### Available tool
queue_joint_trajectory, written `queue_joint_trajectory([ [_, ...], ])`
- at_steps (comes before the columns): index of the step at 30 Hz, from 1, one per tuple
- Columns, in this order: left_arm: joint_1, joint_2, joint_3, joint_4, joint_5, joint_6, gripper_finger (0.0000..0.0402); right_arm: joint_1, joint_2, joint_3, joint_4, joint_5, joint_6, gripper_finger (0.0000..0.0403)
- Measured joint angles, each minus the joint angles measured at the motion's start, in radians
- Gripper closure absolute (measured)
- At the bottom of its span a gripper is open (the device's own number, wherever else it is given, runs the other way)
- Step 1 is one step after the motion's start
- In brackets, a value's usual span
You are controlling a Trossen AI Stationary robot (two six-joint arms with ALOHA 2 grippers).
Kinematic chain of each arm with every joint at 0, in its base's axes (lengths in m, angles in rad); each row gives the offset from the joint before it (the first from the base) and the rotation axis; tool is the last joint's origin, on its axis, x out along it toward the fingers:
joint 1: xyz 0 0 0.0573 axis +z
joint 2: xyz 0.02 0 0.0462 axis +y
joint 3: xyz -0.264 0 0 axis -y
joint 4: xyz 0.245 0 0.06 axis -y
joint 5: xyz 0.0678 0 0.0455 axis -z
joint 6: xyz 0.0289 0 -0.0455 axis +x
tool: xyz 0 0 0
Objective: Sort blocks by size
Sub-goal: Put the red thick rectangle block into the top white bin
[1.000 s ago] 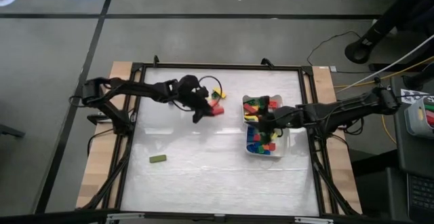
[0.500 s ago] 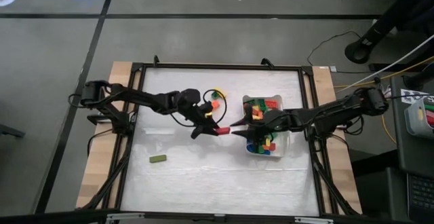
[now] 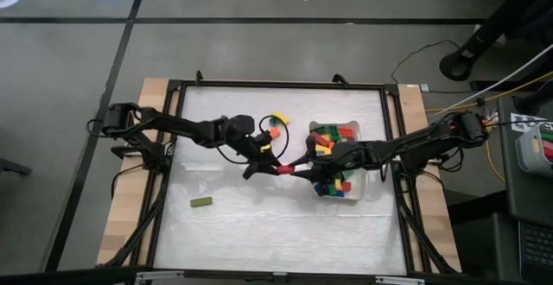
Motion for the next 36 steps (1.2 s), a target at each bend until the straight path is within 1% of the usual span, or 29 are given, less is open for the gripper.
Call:
queue_joint_trajectory([
  [5,0.001,-0.001,0.001,-0.005,-0.003,-0.001,0.0279,-0.001,0.014,-0.001,0.030,0.062,-0.001,0.0272],
  [9,0.000,-0.001,0.001,-0.002,-0.002,0.000,0.0279,0.000,0.014,-0.001,0.028,0.061,-0.001,0.0272],
  [17,0.000,-0.001,0.000,0.062,0.000,0.027,0.0279,-0.001,0.024,0.000,0.030,0.049,0.024,0.0273],
  [20,0.000,0.000,0.000,0.058,0.001,0.027,0.0279,-0.001,0.030,0.000,0.032,0.046,0.031,0.0291],
  [25,0.000,0.000,0.000,0.058,0.005,0.026,0.0279,-0.001,0.030,0.000,0.028,0.033,0.030,0.0349],
  [31,0.000,0.000,0.000,0.058,0.004,0.026,0.0279,-0.001,0.030,0.000,0.028,0.017,0.030,0.0347],
  [34,0.000,0.000,0.000,0.060,0.001,0.026,0.0279,-0.001,0.030,0.000,0.032,0.008,0.035,0.0321],
  [36,0.000,0.000,0.000,0.060,-0.004,0.027,0.0277,-0.001,0.030,0.000,0.032,0.007,0.040,0.0314],
])
